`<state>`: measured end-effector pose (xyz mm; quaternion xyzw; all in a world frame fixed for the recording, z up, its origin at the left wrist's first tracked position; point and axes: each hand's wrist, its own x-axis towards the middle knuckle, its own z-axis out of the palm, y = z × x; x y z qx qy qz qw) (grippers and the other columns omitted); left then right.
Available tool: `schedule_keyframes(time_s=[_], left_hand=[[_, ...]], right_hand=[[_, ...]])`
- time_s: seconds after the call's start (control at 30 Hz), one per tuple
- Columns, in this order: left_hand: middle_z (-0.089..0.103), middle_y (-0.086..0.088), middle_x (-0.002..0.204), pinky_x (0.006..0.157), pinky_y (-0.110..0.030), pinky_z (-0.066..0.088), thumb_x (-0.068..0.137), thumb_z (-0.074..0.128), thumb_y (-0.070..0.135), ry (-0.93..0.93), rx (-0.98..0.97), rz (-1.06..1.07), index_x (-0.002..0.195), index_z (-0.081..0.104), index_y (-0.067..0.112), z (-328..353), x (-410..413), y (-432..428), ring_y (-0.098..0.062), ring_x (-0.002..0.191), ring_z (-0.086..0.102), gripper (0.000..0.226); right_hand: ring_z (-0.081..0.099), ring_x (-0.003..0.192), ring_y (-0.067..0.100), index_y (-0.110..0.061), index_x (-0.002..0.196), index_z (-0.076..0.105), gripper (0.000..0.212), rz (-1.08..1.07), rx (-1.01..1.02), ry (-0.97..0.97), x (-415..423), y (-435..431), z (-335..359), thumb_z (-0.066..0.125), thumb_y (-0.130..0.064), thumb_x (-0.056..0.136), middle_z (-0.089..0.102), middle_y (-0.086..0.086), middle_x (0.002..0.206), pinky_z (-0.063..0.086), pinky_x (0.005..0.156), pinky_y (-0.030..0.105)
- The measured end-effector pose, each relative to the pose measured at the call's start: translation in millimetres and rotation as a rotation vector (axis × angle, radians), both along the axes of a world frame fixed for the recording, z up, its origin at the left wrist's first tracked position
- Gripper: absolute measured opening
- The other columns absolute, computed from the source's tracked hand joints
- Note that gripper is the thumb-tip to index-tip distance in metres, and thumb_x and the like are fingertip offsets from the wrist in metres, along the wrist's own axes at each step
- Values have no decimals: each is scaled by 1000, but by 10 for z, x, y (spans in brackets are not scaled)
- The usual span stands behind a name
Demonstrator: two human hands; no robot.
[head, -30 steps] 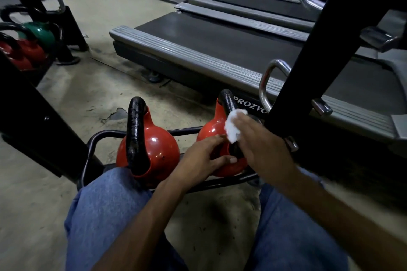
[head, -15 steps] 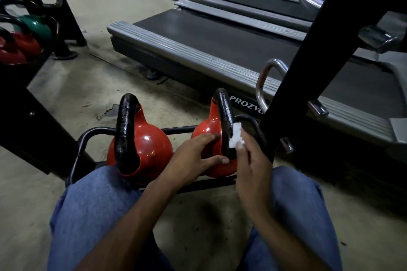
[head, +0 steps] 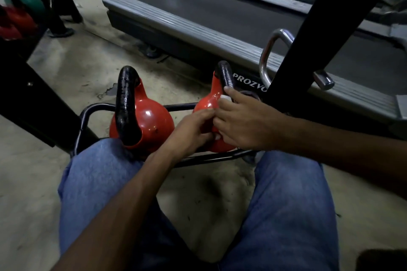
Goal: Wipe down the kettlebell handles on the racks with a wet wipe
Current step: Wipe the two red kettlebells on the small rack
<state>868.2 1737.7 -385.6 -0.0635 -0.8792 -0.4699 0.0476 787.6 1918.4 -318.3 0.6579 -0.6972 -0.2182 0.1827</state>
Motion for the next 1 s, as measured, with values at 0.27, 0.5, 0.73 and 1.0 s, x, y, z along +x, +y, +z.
schedule_keyframes(time_s=[0.27, 0.5, 0.73, 1.0], left_hand=[[63, 15, 140, 111, -37, 48, 87, 80, 21, 12, -46, 34, 141, 60, 31, -20, -8, 13, -3, 129, 57, 59], [53, 8, 153, 122, -33, 34, 85, 84, 24, -53, -60, 83, 149, 55, 22, -40, -14, 22, -6, 142, 46, 70], [61, 14, 141, 115, -39, 44, 84, 84, 24, -50, -51, 97, 138, 63, 28, -21, -19, 18, -5, 132, 54, 59], [59, 14, 145, 119, -34, 40, 82, 86, 25, -64, -29, 93, 141, 63, 27, -4, -33, 8, -1, 135, 50, 63]], right_hand=[[38, 151, 36, -2, 140, 62, 37, 2, -381, -167, 164, 498, -234, 60, -7, 104, 45, 20, 159, 39, 119, 52], [51, 142, 10, -16, 145, 58, 42, -509, -1197, -823, 638, 231, -577, 61, -7, 104, 56, 2, 152, 46, 116, 36], [71, 99, 21, -19, 109, 75, 35, -894, -1521, -1508, 345, -185, -385, 41, -24, 101, 78, 1, 102, 55, 97, 50], [72, 102, 22, -18, 111, 75, 29, -792, -1533, -1450, 562, -53, -479, 46, -20, 108, 77, 2, 104, 53, 98, 55]])
